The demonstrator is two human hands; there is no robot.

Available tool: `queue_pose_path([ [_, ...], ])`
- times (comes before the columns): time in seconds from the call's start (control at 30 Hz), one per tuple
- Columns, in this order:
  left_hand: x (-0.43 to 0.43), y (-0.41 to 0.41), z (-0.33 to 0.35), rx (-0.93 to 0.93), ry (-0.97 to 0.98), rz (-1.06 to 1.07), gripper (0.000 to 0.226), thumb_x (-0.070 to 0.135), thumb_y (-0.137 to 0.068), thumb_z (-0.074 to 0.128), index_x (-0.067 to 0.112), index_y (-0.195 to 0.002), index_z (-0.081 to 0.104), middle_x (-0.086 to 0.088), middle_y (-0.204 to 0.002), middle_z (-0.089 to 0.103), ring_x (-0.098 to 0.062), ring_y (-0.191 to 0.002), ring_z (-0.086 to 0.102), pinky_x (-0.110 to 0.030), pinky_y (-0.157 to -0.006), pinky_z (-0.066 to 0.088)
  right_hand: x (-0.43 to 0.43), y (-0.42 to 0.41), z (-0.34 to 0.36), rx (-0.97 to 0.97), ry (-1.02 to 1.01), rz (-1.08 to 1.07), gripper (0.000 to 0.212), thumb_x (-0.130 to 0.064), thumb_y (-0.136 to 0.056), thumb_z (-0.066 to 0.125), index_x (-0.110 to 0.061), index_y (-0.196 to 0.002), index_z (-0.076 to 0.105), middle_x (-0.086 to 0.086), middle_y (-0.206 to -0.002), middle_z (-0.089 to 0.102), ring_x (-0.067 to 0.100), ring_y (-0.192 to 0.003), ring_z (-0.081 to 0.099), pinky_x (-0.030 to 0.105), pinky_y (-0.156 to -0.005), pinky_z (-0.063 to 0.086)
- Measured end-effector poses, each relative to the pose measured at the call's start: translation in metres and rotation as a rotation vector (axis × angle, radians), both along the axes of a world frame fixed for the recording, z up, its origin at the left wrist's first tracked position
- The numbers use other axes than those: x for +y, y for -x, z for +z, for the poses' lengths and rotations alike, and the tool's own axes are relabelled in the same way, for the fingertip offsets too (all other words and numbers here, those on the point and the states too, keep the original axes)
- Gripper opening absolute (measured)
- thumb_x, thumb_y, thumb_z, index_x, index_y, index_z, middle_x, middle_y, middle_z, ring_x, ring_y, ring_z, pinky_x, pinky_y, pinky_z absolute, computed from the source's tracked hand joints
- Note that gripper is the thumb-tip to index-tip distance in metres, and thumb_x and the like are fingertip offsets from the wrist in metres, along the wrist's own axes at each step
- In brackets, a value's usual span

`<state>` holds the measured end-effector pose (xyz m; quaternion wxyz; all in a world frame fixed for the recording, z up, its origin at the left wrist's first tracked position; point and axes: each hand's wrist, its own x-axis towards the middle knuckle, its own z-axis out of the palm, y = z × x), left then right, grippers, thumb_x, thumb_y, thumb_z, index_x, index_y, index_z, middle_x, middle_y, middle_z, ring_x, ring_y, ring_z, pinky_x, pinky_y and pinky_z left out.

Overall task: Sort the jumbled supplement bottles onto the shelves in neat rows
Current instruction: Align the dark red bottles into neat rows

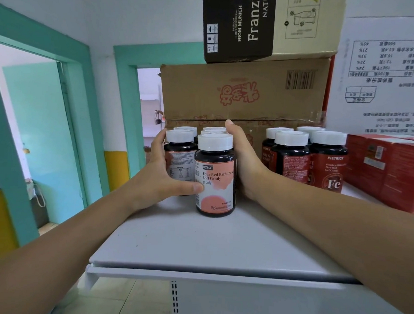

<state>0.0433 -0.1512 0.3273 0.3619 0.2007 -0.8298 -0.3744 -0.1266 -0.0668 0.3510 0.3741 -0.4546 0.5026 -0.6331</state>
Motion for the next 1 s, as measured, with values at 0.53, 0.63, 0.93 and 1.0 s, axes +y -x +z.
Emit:
queue_pose_path([
  [0.53, -0.006, 0.000, 0.001, 0.071, -0.115, -0.136, 0.149, 0.053, -0.026, 0.097, 0.044, -0.148, 0.011, 0.012, -0.144, 0.044, -0.012, -0.131, 0.049, -0.046, -0.110, 0.041, -0.004, 0.009, -0.006, 0.036, 0.029, 0.041, 0.050, -0.064, -0.093, 0.037, -0.027, -0.102, 0.069, 0.001, -0.097, 0.074, 0.010, -0.094, 0.067, 0.029, -0.104, 0.038],
  [0.63, -0.006, 0.001, 0.002, 0.073, -0.118, -0.157, 0.149, 0.051, -0.027, 0.097, 0.042, -0.148, 0.012, 0.011, -0.144, 0.045, -0.011, -0.130, 0.050, -0.045, -0.109, 0.042, -0.011, 0.006, -0.007, 0.015, 0.010, 0.023, 0.066, -0.073, -0.081, 0.040, -0.027, -0.123, 0.063, 0.007, -0.116, 0.070, 0.028, -0.111, 0.064, 0.045, -0.106, 0.041],
  [0.93, -0.007, 0.000, 0.002, 0.079, -0.123, -0.192, 0.147, 0.049, -0.028, 0.098, 0.040, -0.148, 0.013, 0.015, -0.141, 0.047, -0.005, -0.127, 0.053, -0.038, -0.107, 0.045, -0.017, 0.006, -0.004, 0.003, -0.020, -0.051, 0.084, -0.080, -0.065, 0.046, -0.029, -0.131, 0.057, 0.007, -0.122, 0.068, 0.029, -0.113, 0.063, 0.046, -0.106, 0.042],
  [1.0, -0.007, 0.000, 0.001, 0.083, -0.127, -0.193, 0.147, 0.048, -0.028, 0.098, 0.040, -0.148, 0.013, 0.015, -0.140, 0.048, -0.004, -0.127, 0.053, -0.037, -0.106, 0.045, -0.016, 0.006, -0.005, 0.023, -0.007, -0.036, 0.074, -0.077, -0.077, 0.040, -0.027, -0.129, 0.059, 0.008, -0.119, 0.069, 0.030, -0.111, 0.064, 0.045, -0.105, 0.043],
])
